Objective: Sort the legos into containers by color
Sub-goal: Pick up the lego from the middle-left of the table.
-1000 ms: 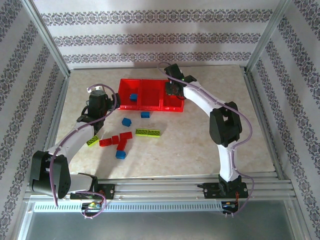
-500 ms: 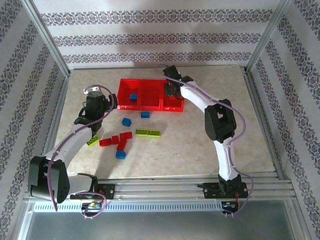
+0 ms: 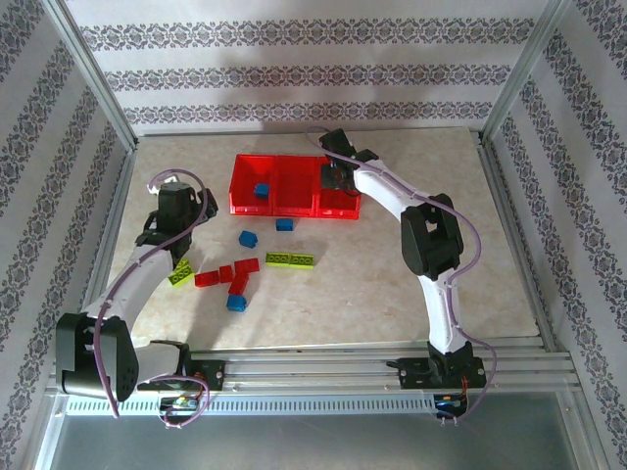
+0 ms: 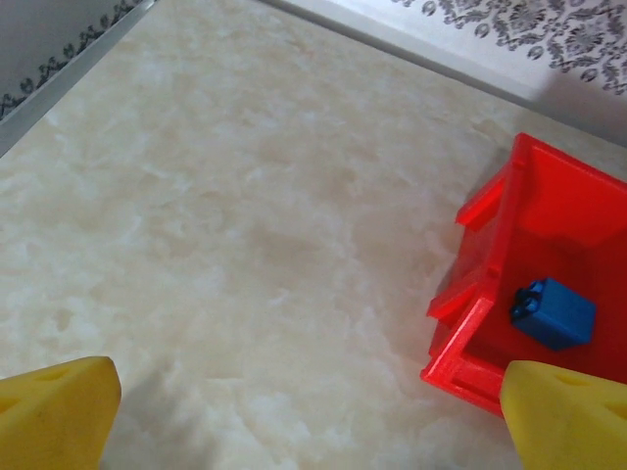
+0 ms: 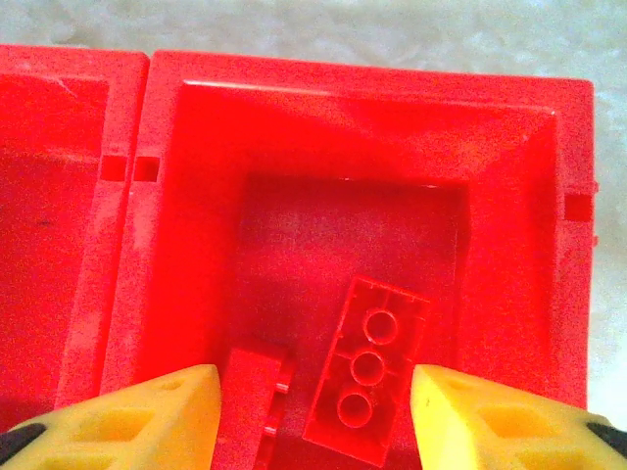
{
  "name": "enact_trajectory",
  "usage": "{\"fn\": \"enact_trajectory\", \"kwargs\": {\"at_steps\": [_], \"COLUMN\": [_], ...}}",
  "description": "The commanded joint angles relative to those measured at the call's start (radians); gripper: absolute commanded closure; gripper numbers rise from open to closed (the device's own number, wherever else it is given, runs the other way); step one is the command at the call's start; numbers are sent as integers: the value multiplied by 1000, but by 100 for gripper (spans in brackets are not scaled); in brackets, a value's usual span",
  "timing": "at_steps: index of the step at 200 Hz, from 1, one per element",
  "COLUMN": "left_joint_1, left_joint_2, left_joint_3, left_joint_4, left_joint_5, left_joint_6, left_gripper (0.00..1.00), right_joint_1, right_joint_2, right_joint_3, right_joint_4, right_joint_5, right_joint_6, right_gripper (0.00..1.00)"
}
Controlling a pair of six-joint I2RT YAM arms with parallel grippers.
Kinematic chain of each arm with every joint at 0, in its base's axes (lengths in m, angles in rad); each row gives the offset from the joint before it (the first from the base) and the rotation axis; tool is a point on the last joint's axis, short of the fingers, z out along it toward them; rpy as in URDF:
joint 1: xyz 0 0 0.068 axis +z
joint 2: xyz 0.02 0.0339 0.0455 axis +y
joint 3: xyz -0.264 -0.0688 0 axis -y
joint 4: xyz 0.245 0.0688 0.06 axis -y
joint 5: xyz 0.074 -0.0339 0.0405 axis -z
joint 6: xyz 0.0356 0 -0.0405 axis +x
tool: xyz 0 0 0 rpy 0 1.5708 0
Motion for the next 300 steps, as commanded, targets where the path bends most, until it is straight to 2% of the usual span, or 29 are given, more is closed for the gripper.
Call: {"fn": "enact_trajectory", "kwargs": {"at_steps": [1, 21, 50, 94, 114, 119, 123, 165, 194, 246, 300], "left_joint_1": [24, 35, 59, 143, 168, 173, 177, 207, 234, 257, 272], "left_joint_2": [-47, -86, -139, -157, -167, -165, -165, -109, -16, 181, 285], "left_joint_3": [-13, -32, -58, -90, -115, -121, -124, -146, -130, -43, -4], "left_joint_4": [-100, -158, -221, -324, -329, -330, -332, -342, -338, -359, -324], "left_joint_5": [-24, -67, -66, 31, 69, 75, 80, 99, 131, 146, 163], "left_joint_6": [-72, -131, -165, -206, -220, -221, -223, -225, -204, -152, -135], "left_gripper": [0, 0, 0, 0, 0, 0, 0, 0, 6, 19, 22], "right_joint_1": [0, 8, 17, 31, 41, 44, 47, 70, 83, 96, 110], "right_joint_2": [-63, -102, -167, -299, -361, -376, -386, -493, -540, -563, -550], "right_joint_3": [-19, -41, -103, -287, -379, -401, -417, -559, -620, -651, -648], "right_joint_4": [6, 9, 25, 82, 104, 107, 108, 111, 113, 111, 110], "right_joint_5": [-13, -12, -11, -13, -4, -1, 3, 33, 45, 52, 52], "right_joint_6": [-21, -28, -26, 3, 18, 21, 25, 75, 115, 143, 154], "right_gripper": [44, 42, 40, 28, 17, 4, 2, 2, 2, 2, 2]}}
